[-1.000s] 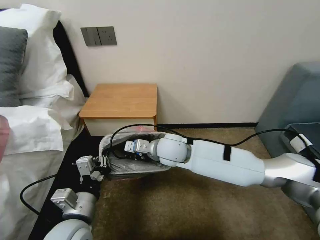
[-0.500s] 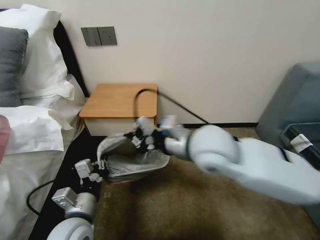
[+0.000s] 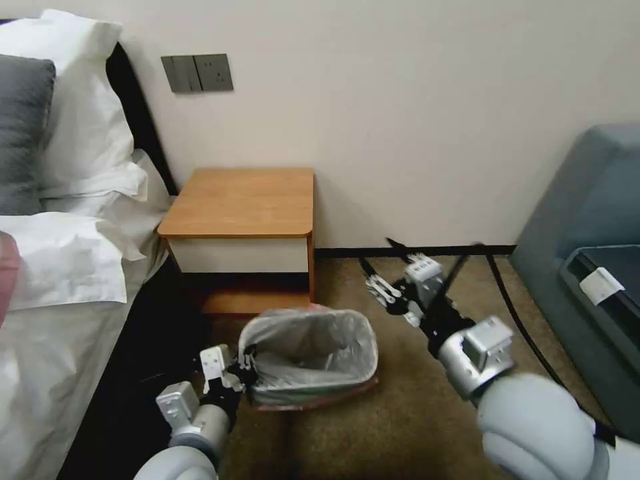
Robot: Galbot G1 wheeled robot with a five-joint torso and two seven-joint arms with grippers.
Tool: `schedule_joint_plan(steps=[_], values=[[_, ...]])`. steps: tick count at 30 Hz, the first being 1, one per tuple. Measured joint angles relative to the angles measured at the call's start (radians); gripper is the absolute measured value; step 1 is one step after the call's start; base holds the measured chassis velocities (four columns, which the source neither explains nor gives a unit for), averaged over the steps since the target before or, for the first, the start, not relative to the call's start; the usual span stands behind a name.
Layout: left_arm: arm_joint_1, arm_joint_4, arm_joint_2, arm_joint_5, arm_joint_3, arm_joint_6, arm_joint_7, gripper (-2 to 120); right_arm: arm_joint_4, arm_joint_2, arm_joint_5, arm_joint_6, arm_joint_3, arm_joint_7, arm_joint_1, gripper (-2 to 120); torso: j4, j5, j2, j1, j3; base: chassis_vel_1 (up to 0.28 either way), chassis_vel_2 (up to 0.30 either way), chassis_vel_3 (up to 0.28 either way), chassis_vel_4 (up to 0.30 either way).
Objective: Pick up the garbage bag from the table and place it over the trash can.
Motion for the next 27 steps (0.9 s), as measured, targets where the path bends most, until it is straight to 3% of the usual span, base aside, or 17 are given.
schedule_joint_plan(steps=[8,14,17,27], values=[[-0.034,0.091,0.008,-0.014,0.023,0.003,-0.004,5,-0.034,0.078,-0.031,0.022,0.004,-0.006,-0.015,99,0.0,0.0001,0.0,0.0,0.0,0.0,0.0,0.0,0.0],[-0.05,0.138,-0.001,0.009,0.034,0.025,-0.005,5,-0.047,0.09,-0.032,0.032,0.001,-0.008,-0.011,100,0.0001,0.0002,0.0,0.0,0.0,0.0,0.0,0.0,0.0],[-0.059,0.151,-0.007,0.02,0.04,0.039,-0.022,11,-0.058,0.095,-0.031,0.037,0.001,-0.008,-0.008,100,0.0001,0.0008,0.0,0.0,0.0,0.0,0.0,0.0,0.0],[-0.052,0.139,-0.013,0.031,0.035,0.063,-0.03,50,-0.064,0.111,-0.012,0.038,-0.002,-0.004,0.004,100,-0.0001,-0.0001,0.0,0.0,0.0,0.0,0.0,0.0,0.0]])
